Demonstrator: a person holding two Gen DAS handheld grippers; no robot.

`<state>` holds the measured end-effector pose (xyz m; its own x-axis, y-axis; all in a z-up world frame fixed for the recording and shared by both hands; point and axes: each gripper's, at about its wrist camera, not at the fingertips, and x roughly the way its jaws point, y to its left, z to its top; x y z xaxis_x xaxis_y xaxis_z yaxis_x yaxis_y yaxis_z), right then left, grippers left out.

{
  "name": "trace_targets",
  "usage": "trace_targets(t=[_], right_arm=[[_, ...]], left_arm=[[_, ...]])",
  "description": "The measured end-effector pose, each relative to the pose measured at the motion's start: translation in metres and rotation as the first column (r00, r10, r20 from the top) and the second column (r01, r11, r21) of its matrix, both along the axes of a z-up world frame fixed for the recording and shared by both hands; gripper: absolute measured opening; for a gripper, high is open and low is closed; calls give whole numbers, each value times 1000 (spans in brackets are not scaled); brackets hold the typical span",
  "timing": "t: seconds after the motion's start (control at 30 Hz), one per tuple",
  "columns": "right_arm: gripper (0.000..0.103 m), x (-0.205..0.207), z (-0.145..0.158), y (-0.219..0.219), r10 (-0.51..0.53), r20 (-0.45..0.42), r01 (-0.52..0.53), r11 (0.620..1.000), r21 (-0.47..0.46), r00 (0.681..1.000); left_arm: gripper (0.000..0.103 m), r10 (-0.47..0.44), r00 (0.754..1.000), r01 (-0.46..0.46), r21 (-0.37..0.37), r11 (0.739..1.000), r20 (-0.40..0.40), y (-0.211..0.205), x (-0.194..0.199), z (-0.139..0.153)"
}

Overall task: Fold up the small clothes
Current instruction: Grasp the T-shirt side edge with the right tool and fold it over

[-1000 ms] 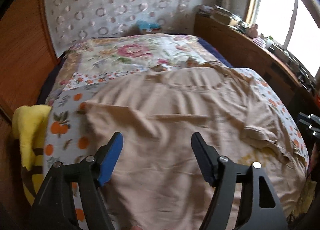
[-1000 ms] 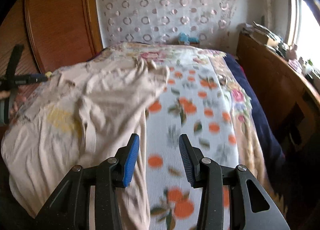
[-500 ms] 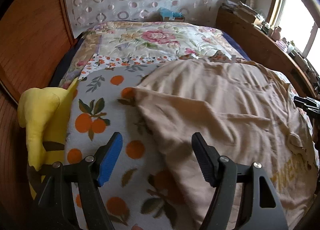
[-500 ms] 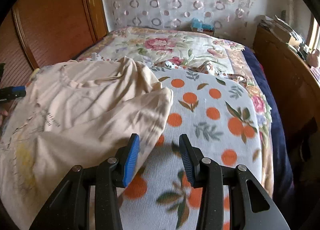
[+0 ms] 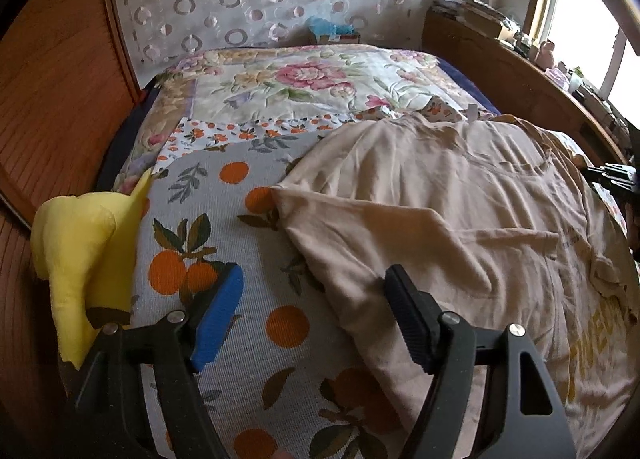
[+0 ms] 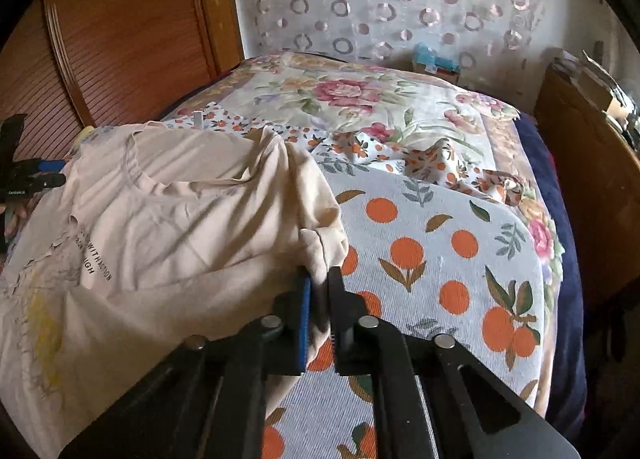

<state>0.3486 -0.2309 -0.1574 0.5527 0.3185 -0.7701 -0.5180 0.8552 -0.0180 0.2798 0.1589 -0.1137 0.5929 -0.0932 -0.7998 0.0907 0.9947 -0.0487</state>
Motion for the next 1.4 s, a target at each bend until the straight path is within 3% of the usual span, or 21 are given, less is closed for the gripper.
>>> trace_targets(t=[0.13,0.2,0.4,0.5,0.57,0.7,1.13,1.23,1.37,1.4], right_arm=[[3,5,14,-14,-102,125,113,989,-91,987],[3,16,19,-30,-131,82,132,991,-2,988],[3,18,4,-24,-84,49,87,995,-50,995],[3,25,2,-30,-91,30,91,996,-16,995],[3,31,3,-37,-98,20,98,995,14,995],[3,34,0,-39,-111,11,111,994,17,994],[23,39,2,-33,-144,-22,144,989,27,989],[33,39,1,-30,-132,-14,132,991,30,991],[33,36,-2,-24,-105,7,104,995,3,994],[25,36,-1,-23,-89,-4,89,996,7,996]], left_arm=[[75,0,1000,0,7,1000,5,-1,-2,-1],[76,5,1000,-5,6,1000,4,-1,-3,-1],[76,12,999,-12,-2,1000,-34,0,2,2],[74,14,999,-17,-54,998,-43,6,10,5],[63,22,999,-26,-84,996,-46,11,16,6],[52,44,998,-50,-114,992,-53,17,29,7],[35,24,999,-26,-59,998,-38,8,39,7],[23,35,999,-37,-44,998,-37,8,39,8],[7,16,999,-19,-60,998,-50,4,40,9],[6,11,999,-14,-50,999,-46,0,38,10]])
